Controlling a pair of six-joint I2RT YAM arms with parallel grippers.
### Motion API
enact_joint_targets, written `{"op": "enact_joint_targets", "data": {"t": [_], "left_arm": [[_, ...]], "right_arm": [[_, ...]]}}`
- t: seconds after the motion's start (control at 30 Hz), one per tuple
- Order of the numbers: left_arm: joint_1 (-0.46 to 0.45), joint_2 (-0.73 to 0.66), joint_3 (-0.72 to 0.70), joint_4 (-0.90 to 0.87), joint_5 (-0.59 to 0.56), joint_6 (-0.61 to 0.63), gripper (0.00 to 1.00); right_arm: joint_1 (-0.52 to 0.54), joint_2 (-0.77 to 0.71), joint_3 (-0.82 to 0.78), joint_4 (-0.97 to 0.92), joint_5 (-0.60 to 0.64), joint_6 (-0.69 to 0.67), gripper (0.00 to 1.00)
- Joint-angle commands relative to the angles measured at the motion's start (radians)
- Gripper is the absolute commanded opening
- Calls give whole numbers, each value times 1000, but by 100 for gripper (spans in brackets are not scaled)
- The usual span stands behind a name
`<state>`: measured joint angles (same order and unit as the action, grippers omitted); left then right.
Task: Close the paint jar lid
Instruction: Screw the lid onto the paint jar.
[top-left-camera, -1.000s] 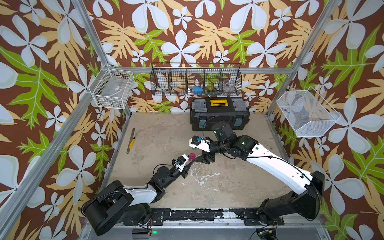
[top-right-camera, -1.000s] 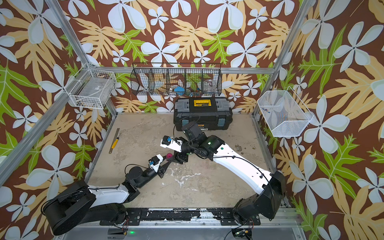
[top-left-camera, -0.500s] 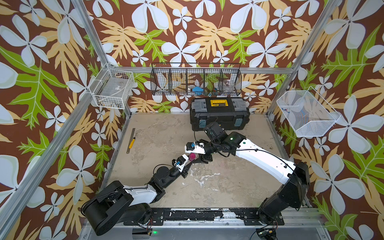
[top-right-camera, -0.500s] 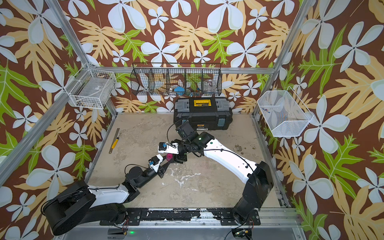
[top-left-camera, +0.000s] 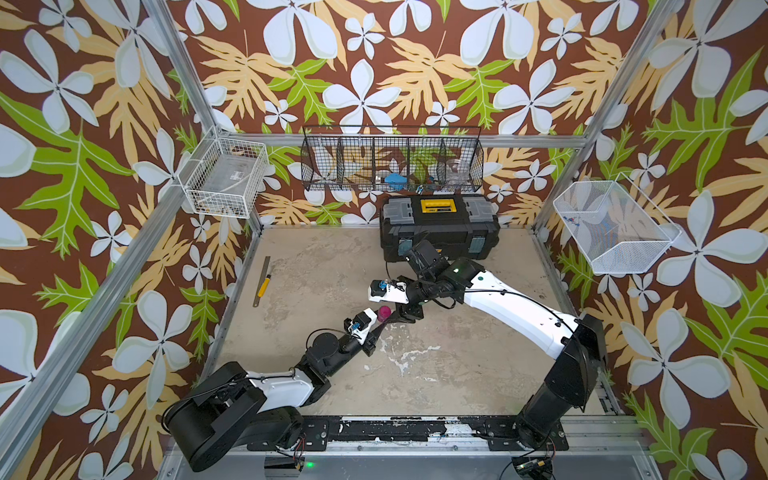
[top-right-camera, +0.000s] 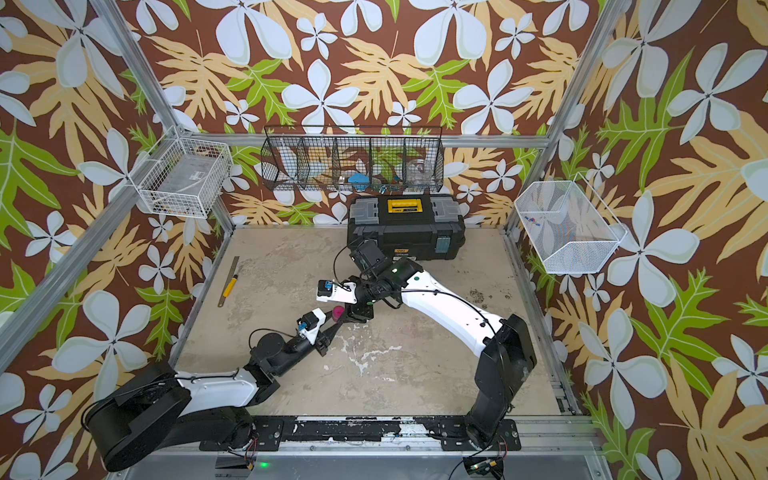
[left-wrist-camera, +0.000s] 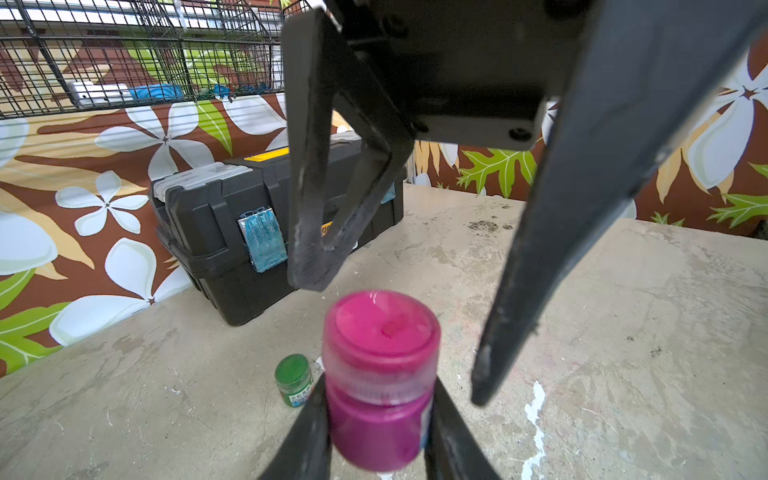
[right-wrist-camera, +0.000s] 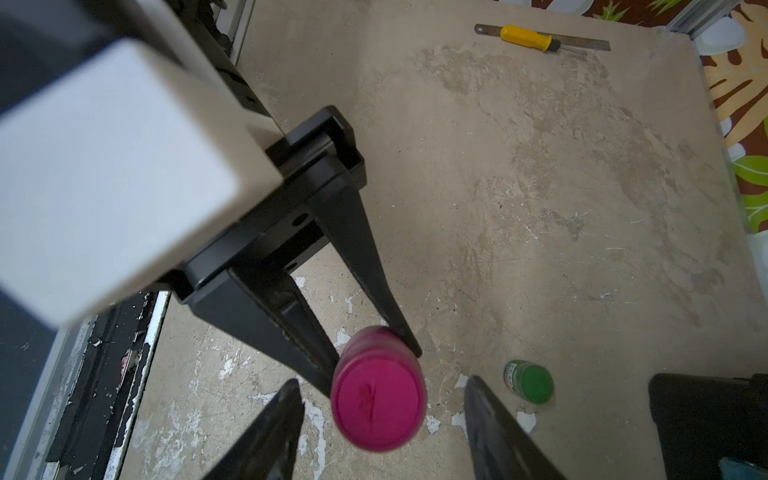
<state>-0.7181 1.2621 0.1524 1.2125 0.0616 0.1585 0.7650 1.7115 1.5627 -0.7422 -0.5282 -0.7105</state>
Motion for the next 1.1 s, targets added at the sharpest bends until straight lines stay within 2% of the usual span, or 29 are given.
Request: {"op": "enact_joint_targets", "data": {"t": [0.0, 0.33, 0.53, 0.77, 1.07], "left_arm": [[-1, -3, 3, 31, 3, 1, 3], [-1, -1, 4, 32, 2, 1, 4], [-1, 0, 4, 32, 3, 1, 4], [-1, 1, 6, 32, 4, 0, 4], [-1, 2, 6, 31, 6, -1, 4]], "right_arm": [[0, 13, 11, -22, 17, 8, 62], [-1, 22, 27, -27, 3, 27, 40], [3, 13, 21, -10, 45, 71, 26], [45, 4, 10, 7, 137, 160, 22], [73, 7, 14, 24, 270, 346, 23]]}}
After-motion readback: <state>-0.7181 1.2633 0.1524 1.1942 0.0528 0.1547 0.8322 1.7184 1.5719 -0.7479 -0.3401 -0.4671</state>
